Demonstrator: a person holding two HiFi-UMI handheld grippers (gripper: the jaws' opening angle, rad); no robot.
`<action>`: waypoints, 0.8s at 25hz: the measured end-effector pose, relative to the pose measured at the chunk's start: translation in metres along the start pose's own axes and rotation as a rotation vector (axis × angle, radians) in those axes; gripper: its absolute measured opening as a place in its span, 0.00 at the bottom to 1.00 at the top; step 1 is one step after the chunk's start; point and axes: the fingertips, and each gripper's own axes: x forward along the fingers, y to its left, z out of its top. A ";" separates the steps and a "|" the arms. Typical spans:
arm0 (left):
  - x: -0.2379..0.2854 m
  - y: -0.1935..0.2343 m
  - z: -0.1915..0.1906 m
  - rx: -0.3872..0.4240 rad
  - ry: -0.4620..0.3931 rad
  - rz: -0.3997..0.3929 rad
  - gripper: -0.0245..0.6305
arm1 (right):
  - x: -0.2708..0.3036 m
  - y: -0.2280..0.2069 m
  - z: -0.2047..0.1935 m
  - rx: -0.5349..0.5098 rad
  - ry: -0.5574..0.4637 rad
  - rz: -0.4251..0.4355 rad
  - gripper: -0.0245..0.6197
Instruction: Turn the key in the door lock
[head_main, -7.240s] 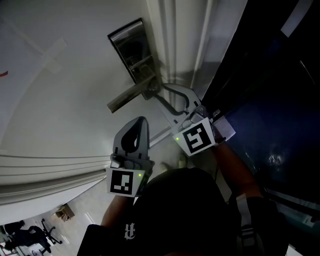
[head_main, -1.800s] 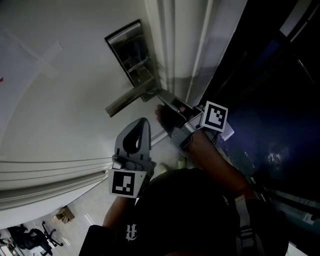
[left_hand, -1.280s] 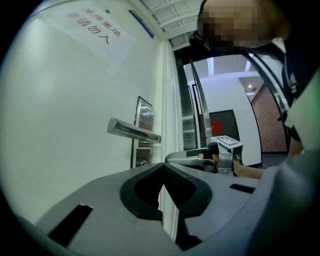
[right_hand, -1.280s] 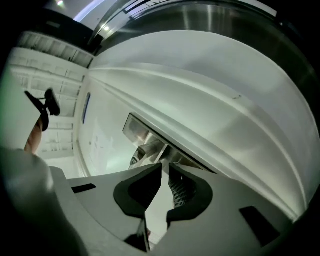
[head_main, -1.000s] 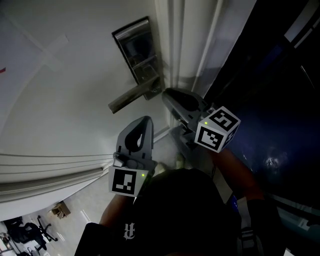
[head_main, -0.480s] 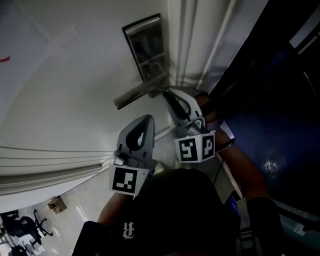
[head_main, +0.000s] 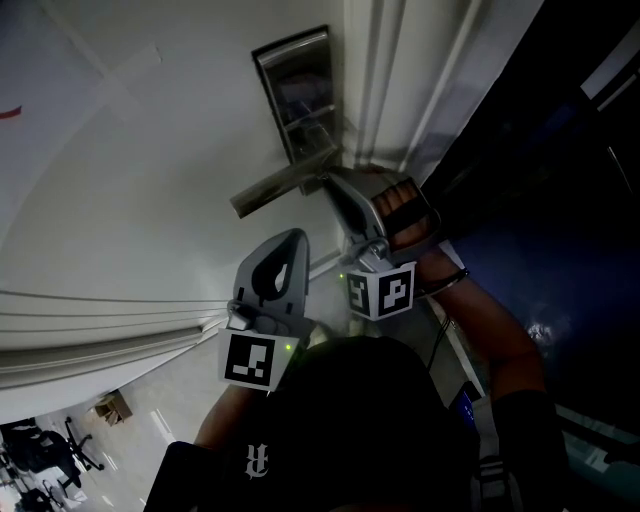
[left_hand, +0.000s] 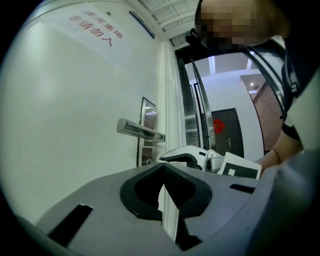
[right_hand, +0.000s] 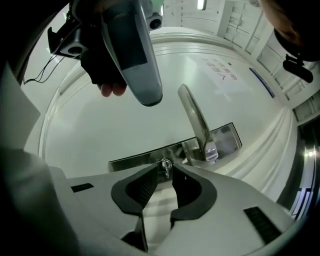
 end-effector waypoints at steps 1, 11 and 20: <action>0.000 0.001 0.000 -0.001 0.000 0.001 0.05 | 0.002 0.001 -0.001 -0.010 0.005 0.000 0.15; -0.002 0.003 -0.001 -0.011 0.000 -0.002 0.05 | 0.018 0.005 -0.003 -0.086 0.038 -0.027 0.14; -0.001 0.006 -0.001 -0.012 -0.003 -0.001 0.05 | 0.022 -0.002 -0.001 -0.041 0.044 -0.044 0.07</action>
